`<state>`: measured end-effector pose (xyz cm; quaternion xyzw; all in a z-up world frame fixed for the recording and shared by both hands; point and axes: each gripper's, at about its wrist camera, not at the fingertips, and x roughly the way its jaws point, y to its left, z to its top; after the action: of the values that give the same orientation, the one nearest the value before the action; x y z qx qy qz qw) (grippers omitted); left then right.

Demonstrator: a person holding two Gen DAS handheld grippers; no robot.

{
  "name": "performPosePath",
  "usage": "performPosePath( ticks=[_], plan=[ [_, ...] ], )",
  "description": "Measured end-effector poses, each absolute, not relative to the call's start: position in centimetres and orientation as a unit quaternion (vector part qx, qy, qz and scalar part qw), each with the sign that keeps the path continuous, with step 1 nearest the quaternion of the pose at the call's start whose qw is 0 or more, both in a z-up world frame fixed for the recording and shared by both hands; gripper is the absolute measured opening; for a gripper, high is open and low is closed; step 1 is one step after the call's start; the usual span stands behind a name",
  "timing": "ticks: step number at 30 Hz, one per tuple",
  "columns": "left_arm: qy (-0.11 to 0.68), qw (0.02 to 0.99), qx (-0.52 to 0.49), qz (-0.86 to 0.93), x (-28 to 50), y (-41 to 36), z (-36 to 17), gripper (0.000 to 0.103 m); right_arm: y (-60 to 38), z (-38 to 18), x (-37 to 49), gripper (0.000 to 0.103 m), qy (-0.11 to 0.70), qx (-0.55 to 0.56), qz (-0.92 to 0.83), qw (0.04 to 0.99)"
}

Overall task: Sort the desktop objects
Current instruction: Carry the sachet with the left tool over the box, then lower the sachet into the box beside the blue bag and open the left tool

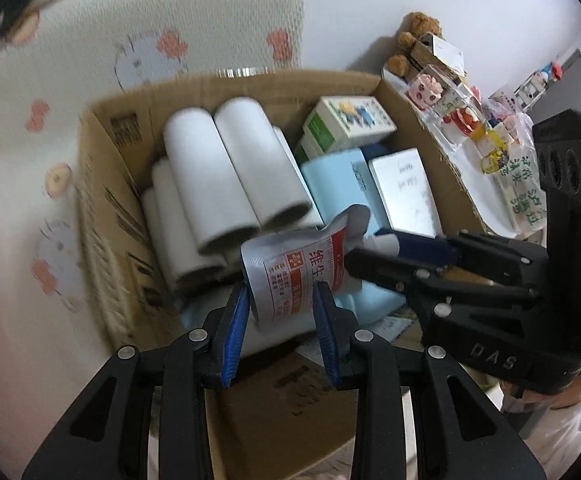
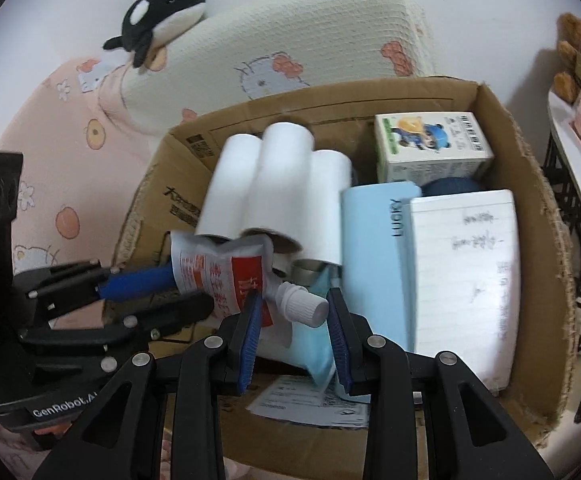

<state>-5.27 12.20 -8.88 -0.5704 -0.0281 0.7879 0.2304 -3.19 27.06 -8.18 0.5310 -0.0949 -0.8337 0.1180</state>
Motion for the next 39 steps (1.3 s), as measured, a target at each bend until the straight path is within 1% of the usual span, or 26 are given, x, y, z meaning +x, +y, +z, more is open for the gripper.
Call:
performPosePath(
  ticks=[2,4,9,16,19,22,26,33,37,38,39],
  plan=[
    [-0.032,0.226,-0.581,0.781,-5.2,12.4,-9.5,0.035,27.3,-8.3,-3.3,0.03,-0.099,0.539,-0.828,0.122],
    [-0.042,0.219,-0.586,0.779,-5.2,12.4,-9.9,0.032,27.3,-8.4,-3.3,0.03,-0.099,0.548,-0.821,0.126],
    [-0.047,0.215,-0.59,0.777,-5.2,12.5,-10.1,0.032,26.8,-9.2,-3.2,0.03,-0.076,0.563,-0.814,0.12],
    [-0.011,0.213,-0.613,0.761,-5.4,13.8,-11.0,0.032,27.4,-10.4,-3.6,0.03,-0.087,0.588,-0.794,0.123],
    [-0.028,0.204,-0.624,0.754,-6.1,13.7,-11.4,0.032,27.9,-10.7,-3.9,0.03,-0.1,0.59,-0.792,0.123],
    [-0.053,0.2,-0.632,0.747,-6.8,13.4,-11.6,0.032,27.8,-11.2,-4.0,0.03,-0.088,0.59,-0.794,0.121],
    [-0.043,0.198,-0.635,0.745,-6.7,13.5,-11.7,0.032,27.5,-11.7,-4.0,0.029,-0.074,0.585,-0.798,0.123],
    [-0.036,0.193,-0.626,0.755,-6.5,13.2,-11.1,0.032,27.3,-11.4,-3.9,0.029,-0.049,0.576,-0.807,0.119],
    [-0.037,0.194,-0.593,0.781,-6.1,12.1,-9.4,0.032,27.1,-11.4,-3.8,0.029,-0.042,0.573,-0.81,0.12],
    [-0.036,0.191,-0.583,0.789,-6.0,11.7,-9.0,0.031,27.3,-11.4,-3.8,0.029,-0.047,0.571,-0.811,0.12],
    [-0.035,0.189,-0.576,0.795,-6.0,11.3,-8.7,0.025,27.4,-11.5,-3.7,0.028,-0.049,0.57,-0.811,0.12]
  ],
)
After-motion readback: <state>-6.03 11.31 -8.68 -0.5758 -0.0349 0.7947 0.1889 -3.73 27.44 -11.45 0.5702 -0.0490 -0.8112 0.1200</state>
